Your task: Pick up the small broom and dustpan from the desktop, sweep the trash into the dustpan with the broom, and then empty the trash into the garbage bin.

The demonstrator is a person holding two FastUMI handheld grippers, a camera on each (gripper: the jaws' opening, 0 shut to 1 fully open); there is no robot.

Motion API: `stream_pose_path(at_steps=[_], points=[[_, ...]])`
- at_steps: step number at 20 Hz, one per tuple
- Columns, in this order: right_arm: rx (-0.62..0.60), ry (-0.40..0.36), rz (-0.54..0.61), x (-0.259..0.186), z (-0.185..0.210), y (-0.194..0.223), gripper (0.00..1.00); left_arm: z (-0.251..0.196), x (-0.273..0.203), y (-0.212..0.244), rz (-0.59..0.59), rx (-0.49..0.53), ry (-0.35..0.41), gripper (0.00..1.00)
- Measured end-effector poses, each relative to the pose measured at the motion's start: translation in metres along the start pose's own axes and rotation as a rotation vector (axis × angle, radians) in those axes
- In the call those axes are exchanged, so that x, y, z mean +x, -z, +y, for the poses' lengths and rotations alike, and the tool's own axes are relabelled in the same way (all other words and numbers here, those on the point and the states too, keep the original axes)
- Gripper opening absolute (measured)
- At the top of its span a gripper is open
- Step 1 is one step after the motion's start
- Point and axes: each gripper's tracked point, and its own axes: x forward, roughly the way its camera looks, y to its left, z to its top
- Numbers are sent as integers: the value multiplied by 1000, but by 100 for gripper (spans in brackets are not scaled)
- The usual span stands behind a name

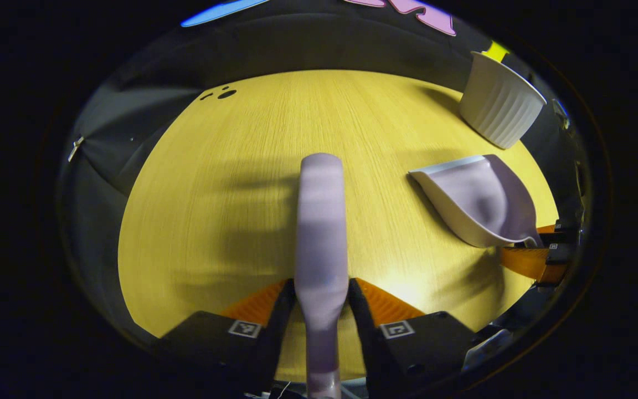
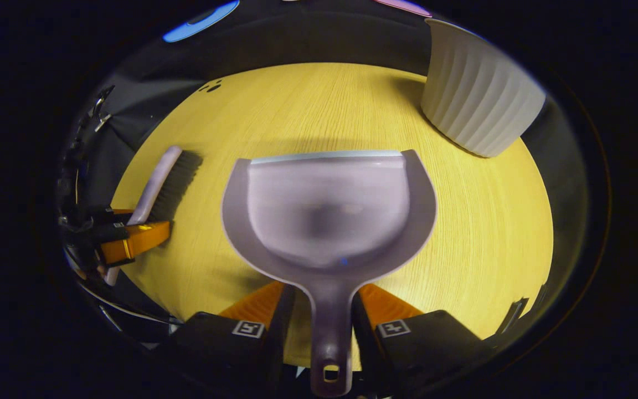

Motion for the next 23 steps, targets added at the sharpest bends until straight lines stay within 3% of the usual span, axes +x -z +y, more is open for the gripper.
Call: stream_pose_path(at_steps=[2, 3, 9, 11, 13, 15, 17, 20, 23], points=[[21, -2, -39, -3, 1, -10, 85, -3, -11, -2, -36, -5, 9, 99], [20, 1, -65, -13, 0, -12, 100, -5, -20, -6, -61, -10, 8, 98], [11, 23, -338, -66, -6, -66, 99, -23, -104, -36, -355, -80, -5, 96], [9, 18, -459, -95, -9, -93, 100, -23, -140, -55, -480, -74, -37, 96], [-10, -14, -558, -127, -2, -114, 100, -14, -177, -80, -639, -78, -118, 96], [-39, -14, -662, -164, 0, -128, 99, -27, -222, -100, -741, -77, -105, 95], [-96, -6, -740, -189, 2, -132, 99, -43, -254, -109, -787, -62, -78, 95], [-171, -42, -800, -208, 15, -120, 99, -64, -262, -117, -811, -36, -15, 96], [-150, -57, -768, -204, 15, -105, 98, -90, -253, -110, -766, -8, 48, 96]])
